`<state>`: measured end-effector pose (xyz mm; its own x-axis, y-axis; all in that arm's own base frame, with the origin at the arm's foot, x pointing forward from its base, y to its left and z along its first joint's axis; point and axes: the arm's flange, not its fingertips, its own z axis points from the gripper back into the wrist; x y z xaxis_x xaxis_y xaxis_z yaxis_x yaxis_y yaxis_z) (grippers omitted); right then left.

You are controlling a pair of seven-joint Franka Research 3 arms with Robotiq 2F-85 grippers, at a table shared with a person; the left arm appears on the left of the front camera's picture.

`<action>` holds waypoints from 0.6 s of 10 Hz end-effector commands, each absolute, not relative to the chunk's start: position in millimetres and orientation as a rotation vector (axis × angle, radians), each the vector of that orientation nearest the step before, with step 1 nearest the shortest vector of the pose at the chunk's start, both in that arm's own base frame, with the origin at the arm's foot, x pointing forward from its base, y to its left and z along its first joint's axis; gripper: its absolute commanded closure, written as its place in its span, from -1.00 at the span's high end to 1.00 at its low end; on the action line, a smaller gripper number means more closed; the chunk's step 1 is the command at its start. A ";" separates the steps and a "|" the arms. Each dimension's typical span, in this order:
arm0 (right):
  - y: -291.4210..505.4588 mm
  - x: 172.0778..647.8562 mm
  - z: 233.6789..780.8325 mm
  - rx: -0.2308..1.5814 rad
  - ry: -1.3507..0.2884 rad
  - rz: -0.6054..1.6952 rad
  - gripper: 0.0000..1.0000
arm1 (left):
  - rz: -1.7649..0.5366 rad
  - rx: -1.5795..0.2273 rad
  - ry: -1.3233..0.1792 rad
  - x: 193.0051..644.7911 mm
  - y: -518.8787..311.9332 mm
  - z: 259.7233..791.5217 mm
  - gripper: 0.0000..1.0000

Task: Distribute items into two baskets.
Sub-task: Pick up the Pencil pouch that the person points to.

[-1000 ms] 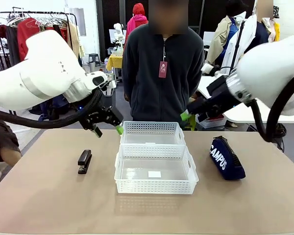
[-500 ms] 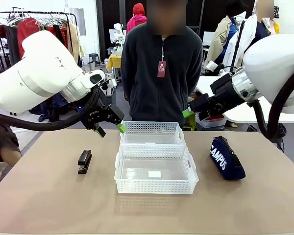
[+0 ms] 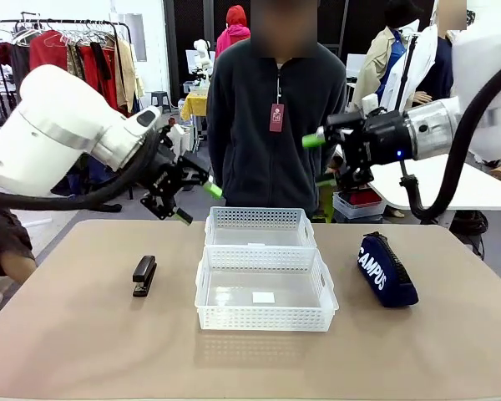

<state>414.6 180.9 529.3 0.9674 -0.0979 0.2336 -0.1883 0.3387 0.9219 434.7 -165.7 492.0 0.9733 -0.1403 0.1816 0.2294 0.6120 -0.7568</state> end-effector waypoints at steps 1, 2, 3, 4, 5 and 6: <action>174.7 433.7 530.1 1.341 -0.228 -0.098 1.00 | -0.172 -1.064 -0.075 450.0 -157.8 506.5 1.00; 166.0 439.6 535.5 1.377 -0.214 -0.109 1.00 | -0.149 -1.172 -0.091 455.4 -152.7 519.4 1.00; 152.1 447.6 542.2 1.418 -0.195 -0.103 1.00 | -0.137 -1.238 -0.114 459.4 -145.2 531.6 1.00; 139.0 453.3 546.8 1.453 -0.181 -0.060 1.00 | -0.135 -1.275 -0.137 460.4 -138.9 542.1 1.00; 126.1 456.8 552.1 1.478 -0.157 -0.022 1.00 | -0.127 -1.332 -0.131 460.8 -133.1 551.2 1.00; 113.8 461.7 559.1 1.501 -0.140 -0.027 1.00 | -0.127 -1.368 -0.133 462.0 -128.8 558.6 1.00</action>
<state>451.5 120.8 552.1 0.9872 -0.1316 0.0900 -0.0764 0.1050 0.9915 462.4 -130.6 558.8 0.9887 -0.0060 0.1496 0.1465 0.2449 -0.9584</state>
